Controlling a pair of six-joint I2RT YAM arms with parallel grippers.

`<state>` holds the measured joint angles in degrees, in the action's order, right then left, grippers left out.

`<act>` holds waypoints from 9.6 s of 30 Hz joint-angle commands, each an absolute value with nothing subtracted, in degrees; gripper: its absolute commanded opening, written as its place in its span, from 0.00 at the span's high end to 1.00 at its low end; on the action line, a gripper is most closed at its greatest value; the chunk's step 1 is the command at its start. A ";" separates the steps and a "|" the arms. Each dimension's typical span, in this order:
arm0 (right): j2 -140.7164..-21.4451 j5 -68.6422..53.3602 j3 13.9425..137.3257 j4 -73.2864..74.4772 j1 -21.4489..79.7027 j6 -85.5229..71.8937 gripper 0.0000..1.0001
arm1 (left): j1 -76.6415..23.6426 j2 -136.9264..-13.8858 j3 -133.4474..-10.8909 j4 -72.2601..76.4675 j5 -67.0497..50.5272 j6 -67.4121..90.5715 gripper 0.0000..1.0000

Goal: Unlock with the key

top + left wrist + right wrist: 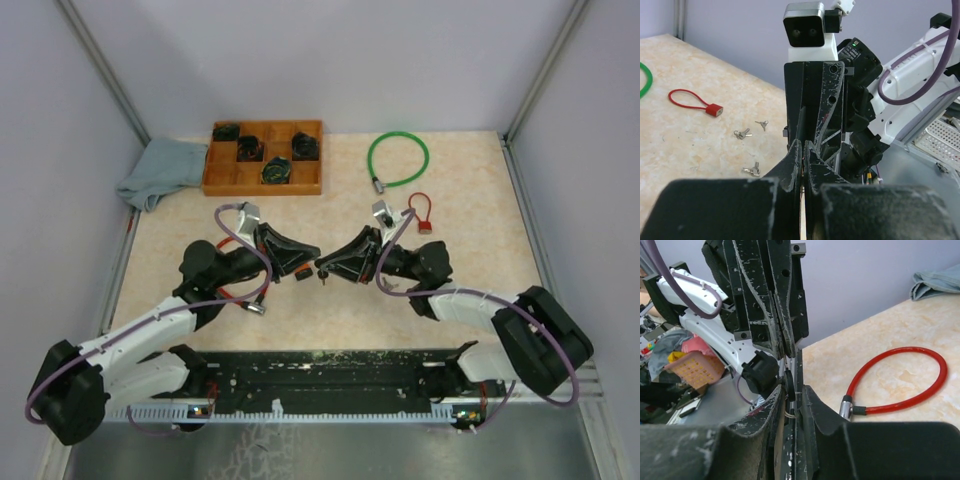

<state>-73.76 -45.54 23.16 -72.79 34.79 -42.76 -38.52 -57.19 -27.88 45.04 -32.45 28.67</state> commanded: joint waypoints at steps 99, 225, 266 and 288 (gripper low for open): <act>-67.26 -21.39 18.61 -48.82 36.73 -32.50 1.00 | -40.69 -104.11 -78.55 -43.66 11.59 51.53 0.90; -84.77 -6.78 22.19 -69.78 39.39 -45.62 1.00 | -49.87 -85.17 -58.39 -22.51 3.49 65.21 1.00; -73.82 -28.18 22.11 -61.41 31.51 -46.89 0.60 | -50.67 -60.15 -37.51 11.73 4.48 31.44 1.00; -61.41 -38.50 39.15 -17.15 30.06 -14.53 0.39 | -50.78 -64.15 -40.14 11.12 -16.44 8.35 1.00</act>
<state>-59.18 -31.07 34.13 -18.24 30.57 -18.96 -50.50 -63.44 -36.88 9.54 -11.25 11.62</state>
